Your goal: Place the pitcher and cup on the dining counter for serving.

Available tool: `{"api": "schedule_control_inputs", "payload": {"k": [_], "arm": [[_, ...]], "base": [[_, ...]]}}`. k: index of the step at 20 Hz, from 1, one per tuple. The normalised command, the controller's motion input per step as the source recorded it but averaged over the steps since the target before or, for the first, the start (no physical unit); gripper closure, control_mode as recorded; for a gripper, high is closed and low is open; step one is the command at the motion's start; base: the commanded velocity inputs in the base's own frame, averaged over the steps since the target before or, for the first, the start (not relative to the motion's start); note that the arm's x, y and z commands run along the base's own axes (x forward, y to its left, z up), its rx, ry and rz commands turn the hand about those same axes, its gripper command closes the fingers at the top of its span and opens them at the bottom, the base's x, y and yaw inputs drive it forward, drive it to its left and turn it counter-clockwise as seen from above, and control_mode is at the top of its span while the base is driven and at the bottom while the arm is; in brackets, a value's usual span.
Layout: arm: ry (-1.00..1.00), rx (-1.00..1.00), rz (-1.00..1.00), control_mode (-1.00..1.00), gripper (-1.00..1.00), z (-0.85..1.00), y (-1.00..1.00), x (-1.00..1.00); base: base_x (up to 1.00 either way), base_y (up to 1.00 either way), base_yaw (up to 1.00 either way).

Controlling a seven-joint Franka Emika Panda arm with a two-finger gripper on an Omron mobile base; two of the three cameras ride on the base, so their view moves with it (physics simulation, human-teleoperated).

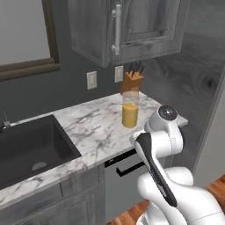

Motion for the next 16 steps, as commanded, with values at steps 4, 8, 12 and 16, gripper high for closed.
{"api": "schedule_control_inputs", "payload": {"k": [4,8,12,16], "arm": [[0.0,0.0,0.0,1.0,-1.0,0.0,0.0,0.0],[0.0,0.0,0.0,1.0,-1.0,0.0,0.0,0.0],[0.0,0.0,0.0,1.0,-1.0,0.0,0.0,0.0],[0.0,0.0,0.0,1.0,-1.0,0.0,0.0,0.0]], "base": [[0.19,0.34,-0.23],[0.27,0.25,-0.14],[0.05,0.41,-0.1],[0.09,0.33,-0.05]]}}
